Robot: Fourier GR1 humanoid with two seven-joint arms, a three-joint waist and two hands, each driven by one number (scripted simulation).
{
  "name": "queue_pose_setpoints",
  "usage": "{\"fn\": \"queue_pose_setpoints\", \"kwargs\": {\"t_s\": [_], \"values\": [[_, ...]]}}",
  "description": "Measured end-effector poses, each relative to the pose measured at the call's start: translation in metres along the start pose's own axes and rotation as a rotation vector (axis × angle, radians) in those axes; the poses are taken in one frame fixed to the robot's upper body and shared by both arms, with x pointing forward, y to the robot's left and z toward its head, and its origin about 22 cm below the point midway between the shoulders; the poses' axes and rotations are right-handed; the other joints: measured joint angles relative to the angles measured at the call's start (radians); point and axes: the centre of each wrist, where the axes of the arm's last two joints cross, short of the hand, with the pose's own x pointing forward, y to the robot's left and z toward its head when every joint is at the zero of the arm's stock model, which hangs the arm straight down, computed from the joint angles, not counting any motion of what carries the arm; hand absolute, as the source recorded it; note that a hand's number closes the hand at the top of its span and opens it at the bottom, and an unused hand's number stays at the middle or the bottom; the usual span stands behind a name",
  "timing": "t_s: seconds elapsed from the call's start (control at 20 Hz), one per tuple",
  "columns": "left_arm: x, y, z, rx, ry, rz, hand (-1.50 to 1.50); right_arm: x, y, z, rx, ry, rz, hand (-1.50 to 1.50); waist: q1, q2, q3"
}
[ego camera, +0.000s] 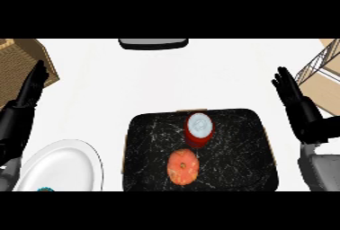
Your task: Pick the can from the tray and place it in the tiered shelf
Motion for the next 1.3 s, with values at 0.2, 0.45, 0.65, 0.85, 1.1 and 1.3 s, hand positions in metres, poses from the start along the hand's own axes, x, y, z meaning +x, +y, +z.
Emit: {"fn": "queue_pose_setpoints", "kwargs": {"t_s": [0.2,0.45,0.65,0.85,1.1,1.3], "values": [[-0.023,-0.01,0.01,-0.005,0.209,0.094,0.0,0.023,-0.012,-0.015,0.034,-0.086,0.016,1.5,0.005,0.0,-0.02],[-0.058,-0.04,0.043,-0.025,0.555,0.298,0.0,0.048,-0.047,-0.027,0.034,-0.039,0.255,1.5,0.009,0.008,-0.032],[-0.069,-0.046,0.046,-0.05,0.686,0.384,0.0,0.042,-0.061,-0.038,0.061,0.042,0.231,-1.5,0.017,0.0,-0.024],[-0.072,-0.051,0.042,-0.058,0.732,0.423,0.0,0.04,-0.066,-0.04,0.189,0.025,0.221,-1.5,0.015,-0.007,-0.02],[-0.077,-0.047,0.045,-0.045,0.737,0.438,0.0,0.067,-0.065,-0.043,0.388,0.019,0.239,-1.5,0.008,-0.014,-0.019],[-0.078,-0.049,0.044,-0.045,0.746,0.441,0.0,0.102,-0.055,-0.044,0.508,0.037,0.288,-1.5,0.001,-0.018,-0.02]]}}
